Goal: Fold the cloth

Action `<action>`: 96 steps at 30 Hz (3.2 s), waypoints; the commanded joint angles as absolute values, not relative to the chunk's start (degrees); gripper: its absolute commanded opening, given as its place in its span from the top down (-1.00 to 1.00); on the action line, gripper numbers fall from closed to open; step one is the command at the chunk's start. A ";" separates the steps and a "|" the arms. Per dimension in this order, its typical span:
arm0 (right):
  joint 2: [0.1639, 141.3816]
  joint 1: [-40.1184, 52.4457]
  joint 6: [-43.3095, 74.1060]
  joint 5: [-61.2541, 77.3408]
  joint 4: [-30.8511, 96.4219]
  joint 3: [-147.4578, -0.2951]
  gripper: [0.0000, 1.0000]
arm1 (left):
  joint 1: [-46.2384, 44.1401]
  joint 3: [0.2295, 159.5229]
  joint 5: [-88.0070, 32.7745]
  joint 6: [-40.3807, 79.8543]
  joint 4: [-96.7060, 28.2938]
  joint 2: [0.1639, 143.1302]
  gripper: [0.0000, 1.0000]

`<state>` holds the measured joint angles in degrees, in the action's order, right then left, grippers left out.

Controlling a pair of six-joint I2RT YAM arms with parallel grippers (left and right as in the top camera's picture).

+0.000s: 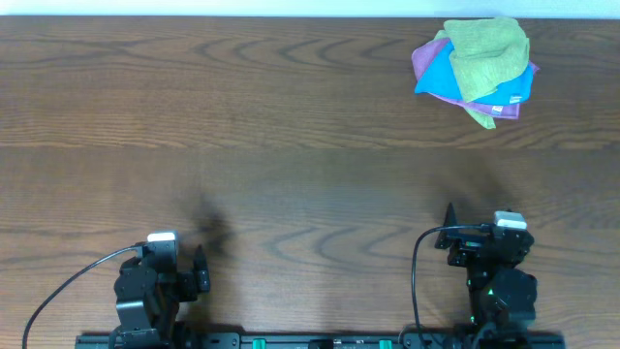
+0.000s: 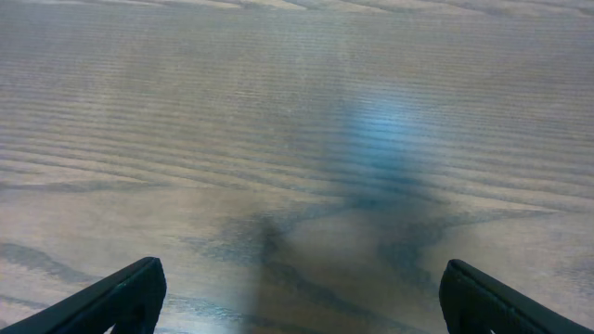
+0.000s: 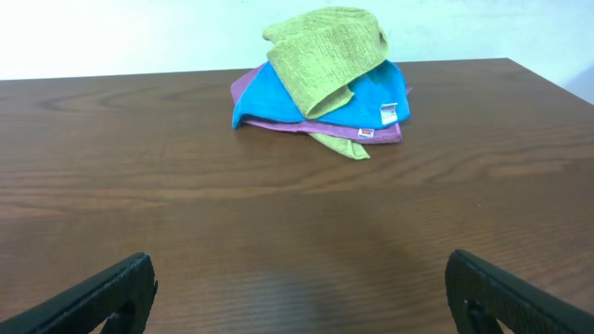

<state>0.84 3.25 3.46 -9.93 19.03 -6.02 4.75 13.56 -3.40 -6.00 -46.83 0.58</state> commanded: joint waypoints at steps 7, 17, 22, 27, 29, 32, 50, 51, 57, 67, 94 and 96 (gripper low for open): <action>0.30 3.68 3.84 -10.46 19.03 -5.80 -0.99 | 4.47 11.40 -2.57 -6.17 -49.39 0.21 -0.91; 0.30 3.68 3.84 -10.46 19.03 -5.80 -0.99 | 4.47 11.40 -2.55 -6.17 -49.39 0.21 -0.91; 0.30 3.68 3.77 -10.52 19.03 -5.80 -0.98 | 4.47 11.40 -2.57 -6.17 -49.39 0.21 -0.91; 0.30 3.68 3.79 -10.50 19.03 -5.80 -0.99 | 4.47 11.40 -2.57 -6.17 -49.41 0.21 -0.91; 0.30 3.68 3.86 -10.44 19.03 -5.80 -0.99 | 4.47 11.40 -2.57 -6.17 -49.39 0.21 -0.91; 0.60 3.66 3.84 -10.28 19.09 -6.48 -0.99 | 4.47 11.38 -2.57 -6.17 -49.39 0.21 -0.91; 52.75 -8.43 12.27 -5.19 32.99 -51.27 -0.98 | 4.47 11.40 -2.57 -6.17 -49.39 0.21 -0.91; 55.75 -8.84 12.73 -4.86 33.80 -53.95 -0.98 | 4.47 11.40 -2.55 -6.17 -49.39 0.21 -0.91; 75.88 -11.14 13.06 -2.72 38.06 -72.18 -0.98 | 4.47 11.40 -2.57 -6.17 -49.41 0.21 -0.91; 101.69 -11.81 11.51 -1.48 36.99 -90.63 -0.98 | 4.47 11.40 -2.55 -6.17 -49.39 0.21 -0.91; 122.17 -11.70 12.84 2.42 13.80 -92.79 -0.42 | 4.47 11.40 -2.57 -6.17 -49.39 0.21 -0.91; 122.15 -11.70 12.84 2.48 12.84 -92.79 -0.02 | 4.47 11.40 -2.57 -6.17 -49.39 0.21 -0.91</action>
<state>121.82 -11.40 12.16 2.13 13.61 -91.79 4.71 13.52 -3.40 -6.00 -46.76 0.58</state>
